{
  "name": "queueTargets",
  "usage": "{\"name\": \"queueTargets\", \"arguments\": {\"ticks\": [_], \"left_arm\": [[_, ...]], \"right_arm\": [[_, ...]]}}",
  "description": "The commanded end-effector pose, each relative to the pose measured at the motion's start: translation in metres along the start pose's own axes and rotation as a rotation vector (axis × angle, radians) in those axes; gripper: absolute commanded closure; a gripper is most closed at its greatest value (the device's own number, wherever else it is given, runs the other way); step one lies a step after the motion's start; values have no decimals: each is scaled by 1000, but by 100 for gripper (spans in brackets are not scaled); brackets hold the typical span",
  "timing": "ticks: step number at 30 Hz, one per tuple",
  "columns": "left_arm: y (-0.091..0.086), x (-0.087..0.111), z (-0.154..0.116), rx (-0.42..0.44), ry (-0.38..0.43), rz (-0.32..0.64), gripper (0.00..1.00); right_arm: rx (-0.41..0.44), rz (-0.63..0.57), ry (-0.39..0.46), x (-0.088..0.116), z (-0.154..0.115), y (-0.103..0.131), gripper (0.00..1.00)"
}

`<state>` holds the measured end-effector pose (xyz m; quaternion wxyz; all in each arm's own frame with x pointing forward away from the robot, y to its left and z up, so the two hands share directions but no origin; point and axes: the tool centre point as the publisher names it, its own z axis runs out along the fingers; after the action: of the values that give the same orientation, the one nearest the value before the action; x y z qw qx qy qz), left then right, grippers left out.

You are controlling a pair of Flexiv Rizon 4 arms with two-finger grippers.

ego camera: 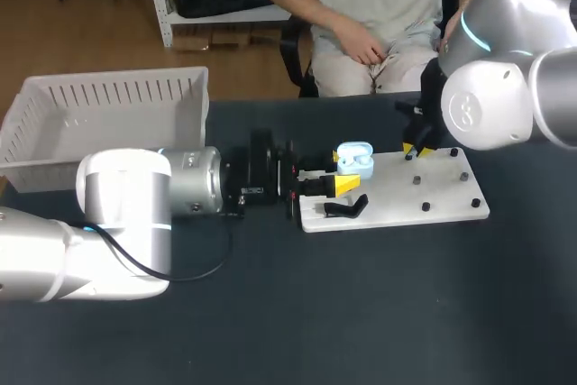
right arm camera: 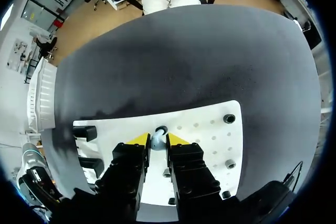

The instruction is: Pick up each earbud case from the left stands, insert the matching earbuds, close the lid, and place the case in the box.

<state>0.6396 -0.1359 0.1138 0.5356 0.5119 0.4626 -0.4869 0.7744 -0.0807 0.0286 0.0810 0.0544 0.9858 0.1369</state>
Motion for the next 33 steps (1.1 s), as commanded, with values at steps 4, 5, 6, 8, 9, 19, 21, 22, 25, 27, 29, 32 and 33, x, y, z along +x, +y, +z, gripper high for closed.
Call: {"name": "queueTargets", "arguments": {"ticks": [4, 5, 6, 8, 9, 19, 21, 22, 25, 27, 29, 32, 33], "left_arm": [[-1, 0, 0, -3, -2, 2, 100], [-1, 0, 0, -3, -2, 2, 100], [-1, 0, 0, -3, -2, 2, 100], [-1, 0, 0, -3, -2, 2, 100], [-1, 0, 0, -3, -2, 2, 100], [-1, 0, 0, -3, -2, 2, 100], [-1, 0, 0, -3, -2, 2, 100], [-1, 0, 0, -3, -2, 2, 100], [-1, 0, 0, -3, -2, 2, 100], [-1, 0, 0, -3, -2, 2, 100], [-1, 0, 0, -3, -2, 2, 100], [-1, 0, 0, -3, -2, 2, 100], [-1, 0, 0, -3, -2, 2, 100]], "right_arm": [[6, 6, -4, 0, -3, 0, 100], [5, 7, -4, 0, -5, 0, 100], [4, 8, -6, 1, -7, 1, 100], [-1, 9, -7, 2, -11, 2, 100], [-4, 9, -7, 2, -13, 3, 100], [-19, 2, -53, 10, -54, 6, 100], [-25, 6, -76, 9, -69, 6, 100], [-30, 6, -84, 10, -77, 7, 100], [-43, -5, -106, 15, -105, 13, 100], [-60, -22, -118, 21, -124, 20, 100], [-52, -52, -147, 27, -140, 27, 100], [-46, -87, -150, 36, -159, 40, 100], [-36, -110, -136, 42, -165, 46, 100]]}}
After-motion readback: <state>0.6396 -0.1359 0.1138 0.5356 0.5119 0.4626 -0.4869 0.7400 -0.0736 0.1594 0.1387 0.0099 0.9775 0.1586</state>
